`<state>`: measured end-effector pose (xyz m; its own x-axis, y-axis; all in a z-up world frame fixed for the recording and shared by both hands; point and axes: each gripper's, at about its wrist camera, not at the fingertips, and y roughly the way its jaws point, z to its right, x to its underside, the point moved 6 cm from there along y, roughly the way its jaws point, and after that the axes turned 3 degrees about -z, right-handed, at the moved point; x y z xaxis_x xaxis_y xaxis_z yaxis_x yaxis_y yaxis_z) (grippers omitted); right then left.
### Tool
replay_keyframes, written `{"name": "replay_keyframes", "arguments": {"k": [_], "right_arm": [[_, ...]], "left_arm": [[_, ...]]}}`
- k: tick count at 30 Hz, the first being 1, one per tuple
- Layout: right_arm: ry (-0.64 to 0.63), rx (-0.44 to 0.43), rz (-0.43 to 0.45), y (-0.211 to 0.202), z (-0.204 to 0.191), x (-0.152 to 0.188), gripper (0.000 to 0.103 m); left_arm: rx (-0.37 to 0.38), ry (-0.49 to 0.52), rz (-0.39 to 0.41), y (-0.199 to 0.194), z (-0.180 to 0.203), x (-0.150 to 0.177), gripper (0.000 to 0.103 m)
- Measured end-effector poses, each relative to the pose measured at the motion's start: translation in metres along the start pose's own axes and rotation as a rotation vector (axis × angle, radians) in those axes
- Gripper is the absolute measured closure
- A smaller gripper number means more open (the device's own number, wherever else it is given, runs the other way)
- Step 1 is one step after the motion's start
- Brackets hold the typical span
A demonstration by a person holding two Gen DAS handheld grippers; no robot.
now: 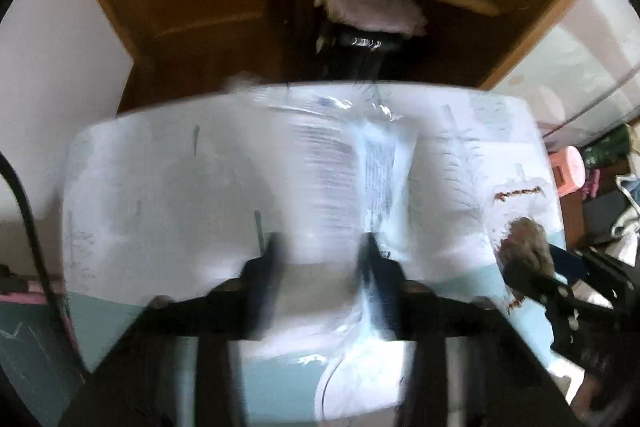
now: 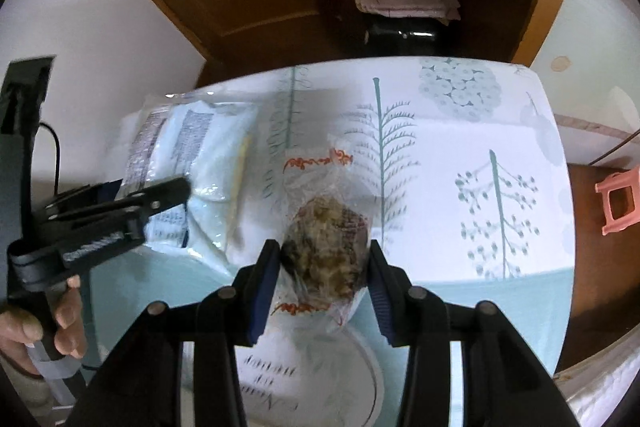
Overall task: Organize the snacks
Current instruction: 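Grasp the clear printed bag with the left gripper while the right grasps the nut bag, then carry both bags over the white tray and open both grippers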
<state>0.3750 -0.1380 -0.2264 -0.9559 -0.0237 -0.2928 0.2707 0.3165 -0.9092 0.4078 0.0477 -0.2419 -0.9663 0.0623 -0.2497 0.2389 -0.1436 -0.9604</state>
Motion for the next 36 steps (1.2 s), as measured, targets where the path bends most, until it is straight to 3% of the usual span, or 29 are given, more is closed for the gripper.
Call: {"name": "replay_keyframes", "arguments": {"k": [7,12,19,27,36], "right_arm": [[-0.022,-0.099,0.055,-0.061,-0.018,0.048,0.06],[-0.061,-0.146,0.092,-0.101,-0.029,0.078,0.06],[-0.151,-0.205,0.157,-0.176,-0.048,0.143,0.06],[-0.163,-0.26,0.195,-0.216,-0.053,0.197,0.06],[-0.167,-0.191,0.197,-0.217,-0.042,0.232,0.06]], "left_arm": [[0.003,0.014,0.106,-0.084,0.001,0.054,0.077],[0.016,0.099,0.195,-0.151,0.031,0.1,0.077],[0.053,0.148,0.261,-0.223,0.065,0.171,0.077],[0.048,0.146,0.279,-0.243,0.085,0.232,0.077],[-0.009,0.164,0.208,-0.21,0.094,0.286,0.077]]}}
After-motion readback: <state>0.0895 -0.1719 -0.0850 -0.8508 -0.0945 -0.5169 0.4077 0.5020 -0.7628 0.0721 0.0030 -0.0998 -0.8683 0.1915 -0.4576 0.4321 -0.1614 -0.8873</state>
